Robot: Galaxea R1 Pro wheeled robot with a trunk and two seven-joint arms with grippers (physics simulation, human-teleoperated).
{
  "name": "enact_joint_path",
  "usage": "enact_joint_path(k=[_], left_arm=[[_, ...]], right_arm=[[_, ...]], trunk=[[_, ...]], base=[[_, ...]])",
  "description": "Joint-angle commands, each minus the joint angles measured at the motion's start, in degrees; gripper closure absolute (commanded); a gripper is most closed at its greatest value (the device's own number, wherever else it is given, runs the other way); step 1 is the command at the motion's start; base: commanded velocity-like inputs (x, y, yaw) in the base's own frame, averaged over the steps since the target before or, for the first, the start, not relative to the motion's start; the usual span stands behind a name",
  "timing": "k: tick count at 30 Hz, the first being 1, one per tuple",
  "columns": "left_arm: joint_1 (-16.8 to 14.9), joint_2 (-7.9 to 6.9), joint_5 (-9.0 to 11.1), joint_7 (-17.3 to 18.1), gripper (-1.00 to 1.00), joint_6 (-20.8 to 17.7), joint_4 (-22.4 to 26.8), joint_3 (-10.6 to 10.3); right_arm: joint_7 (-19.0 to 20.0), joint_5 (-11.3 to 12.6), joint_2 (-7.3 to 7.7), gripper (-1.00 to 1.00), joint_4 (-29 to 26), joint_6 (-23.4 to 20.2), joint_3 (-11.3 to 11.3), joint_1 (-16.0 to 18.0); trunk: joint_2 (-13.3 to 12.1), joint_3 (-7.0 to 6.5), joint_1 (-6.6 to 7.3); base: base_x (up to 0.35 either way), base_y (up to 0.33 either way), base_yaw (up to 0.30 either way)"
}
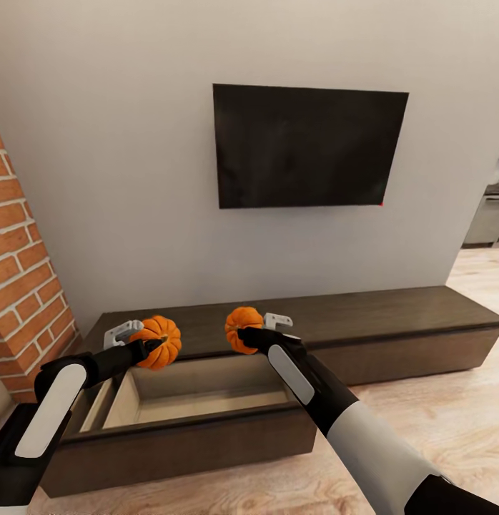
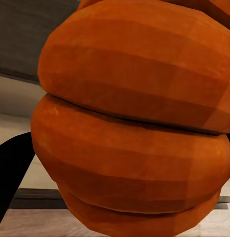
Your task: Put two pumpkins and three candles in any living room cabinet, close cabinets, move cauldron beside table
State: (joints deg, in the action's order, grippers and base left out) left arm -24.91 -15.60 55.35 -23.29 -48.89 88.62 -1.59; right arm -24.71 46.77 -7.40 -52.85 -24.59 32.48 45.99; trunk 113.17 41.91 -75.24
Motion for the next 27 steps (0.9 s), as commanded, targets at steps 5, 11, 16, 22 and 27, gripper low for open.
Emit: enact_joint_path(k=[5,11,16,22,27], left_arm=[[-0.1,-0.05,0.6,-0.6,1.00,0.0,0.1,-0.1],[-0.1,-0.05,0.6,-0.6,1.00,-0.1,0.1,-0.1],[-0.1,-0.05,0.6,-0.6,1.00,0.0,0.1,-0.1],[-0.1,-0.05,0.6,-0.6,1.00,0.0,0.1,-0.1],[-0.1,-0.05,0.6,-0.5,1.00,-0.1,0.1,-0.1]], right_arm=[[-0.6,0.4,0.02,1.00,-0.1,0.0,1.7,0.1],[-0.6,0.4,0.02,1.00,-0.1,0.1,2.2,0.1],[-0.6,0.4,0.02,1.00,-0.2,0.1,2.2,0.1],[-0.6,0.4,0.02,1.00,-0.1,0.1,2.2,0.1],[-0.5,0.4,0.02,1.00,-0.1,0.1,2.2,0.1]], trunk=[[2.1,0.96,-1.10],[4.5,2.04,-2.41],[6.5,2.93,-3.51],[8.9,3.95,-4.83],[10.9,4.82,-5.93]], base=[[0.000,0.000,0.179],[0.000,0.000,0.275],[0.000,0.000,0.085],[0.000,0.000,-0.089],[0.000,0.000,-0.044]])
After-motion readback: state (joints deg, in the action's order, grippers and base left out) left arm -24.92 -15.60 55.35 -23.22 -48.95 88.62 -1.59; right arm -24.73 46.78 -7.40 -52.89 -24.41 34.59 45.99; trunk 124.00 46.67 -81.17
